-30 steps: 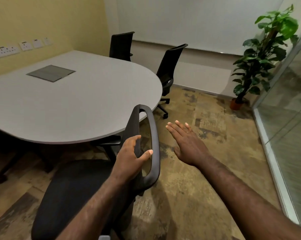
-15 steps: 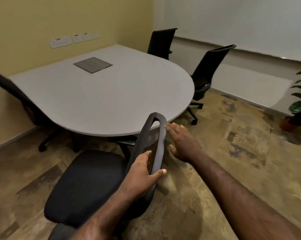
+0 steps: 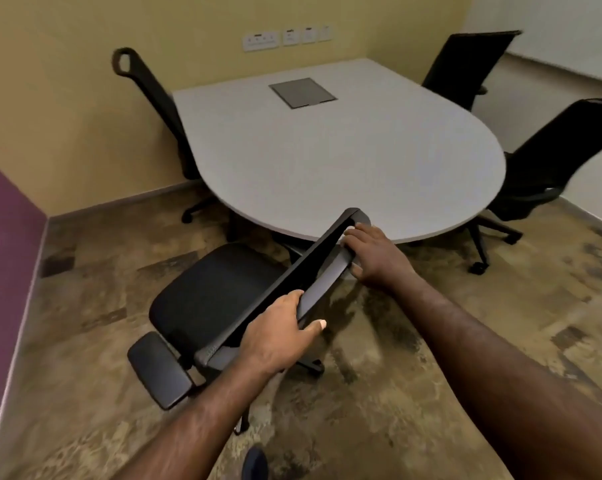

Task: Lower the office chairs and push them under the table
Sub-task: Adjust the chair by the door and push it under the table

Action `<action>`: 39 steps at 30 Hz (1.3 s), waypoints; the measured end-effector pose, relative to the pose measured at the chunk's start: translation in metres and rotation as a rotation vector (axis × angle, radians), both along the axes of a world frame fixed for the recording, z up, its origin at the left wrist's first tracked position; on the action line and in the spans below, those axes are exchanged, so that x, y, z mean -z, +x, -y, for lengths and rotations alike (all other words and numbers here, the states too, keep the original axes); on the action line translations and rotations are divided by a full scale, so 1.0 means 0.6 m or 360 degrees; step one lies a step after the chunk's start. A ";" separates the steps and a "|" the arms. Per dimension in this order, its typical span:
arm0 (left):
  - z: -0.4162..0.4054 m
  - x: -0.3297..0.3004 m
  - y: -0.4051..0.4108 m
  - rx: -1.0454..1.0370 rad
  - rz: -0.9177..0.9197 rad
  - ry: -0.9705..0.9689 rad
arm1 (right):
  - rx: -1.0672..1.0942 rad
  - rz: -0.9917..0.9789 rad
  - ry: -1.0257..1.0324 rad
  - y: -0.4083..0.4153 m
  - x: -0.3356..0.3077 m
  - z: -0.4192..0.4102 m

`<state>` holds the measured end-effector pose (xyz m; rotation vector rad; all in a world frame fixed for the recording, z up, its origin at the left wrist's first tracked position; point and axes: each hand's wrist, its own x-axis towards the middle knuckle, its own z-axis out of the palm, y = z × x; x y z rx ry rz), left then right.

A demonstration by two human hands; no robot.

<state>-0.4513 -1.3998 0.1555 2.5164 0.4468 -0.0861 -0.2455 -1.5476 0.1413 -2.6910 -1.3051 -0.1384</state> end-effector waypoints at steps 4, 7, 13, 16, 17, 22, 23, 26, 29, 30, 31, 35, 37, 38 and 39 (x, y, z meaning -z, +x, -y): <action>0.009 0.005 -0.012 -0.0125 0.0032 0.0347 | -0.0081 -0.0011 -0.0044 0.006 0.005 -0.019; 0.003 0.011 -0.025 -0.0132 0.0034 0.0501 | -0.0158 0.0017 0.0049 -0.007 0.012 -0.026; -0.052 0.019 -0.068 -0.0105 -0.0085 0.0629 | -0.0291 0.0102 -0.0121 -0.044 0.019 -0.045; -0.087 0.019 -0.094 -0.0030 -0.0102 0.0682 | -0.0311 0.0064 -0.0331 -0.070 0.013 -0.061; -0.099 0.018 -0.102 0.0002 -0.0104 0.0702 | -0.0310 0.0056 -0.0382 -0.079 0.010 -0.068; -0.167 0.017 -0.143 0.0196 -0.0091 0.0806 | -0.0285 0.0178 -0.0429 -0.136 0.015 -0.094; -0.183 0.015 -0.151 0.0251 -0.0093 0.0821 | -0.0268 0.0181 -0.0417 -0.149 0.019 -0.098; -0.236 0.009 -0.167 0.0388 -0.0074 0.0862 | -0.0161 0.0121 -0.0430 -0.181 0.016 -0.120; -0.288 0.001 -0.166 0.0479 -0.0060 0.0856 | -0.0076 0.0131 -0.0459 -0.208 0.009 -0.147; -0.305 0.001 -0.163 0.0503 -0.0064 0.0844 | -0.0046 0.0146 -0.0460 -0.216 0.008 -0.156; -0.321 0.001 -0.160 0.0523 -0.0067 0.0837 | -0.0022 0.0159 -0.0452 -0.222 0.008 -0.165; -0.383 0.003 -0.138 0.0566 -0.0066 0.0858 | 0.0080 0.0150 -0.0424 -0.242 0.006 -0.206; -0.412 0.002 -0.124 0.0580 -0.0049 0.0895 | 0.0142 0.0142 -0.0406 -0.247 0.004 -0.227; -0.426 0.001 -0.116 0.0585 -0.0046 0.0908 | 0.0172 0.0139 -0.0405 -0.250 0.004 -0.238; -0.440 0.001 -0.109 0.0593 -0.0043 0.0921 | 0.0198 0.0142 -0.0404 -0.251 0.004 -0.249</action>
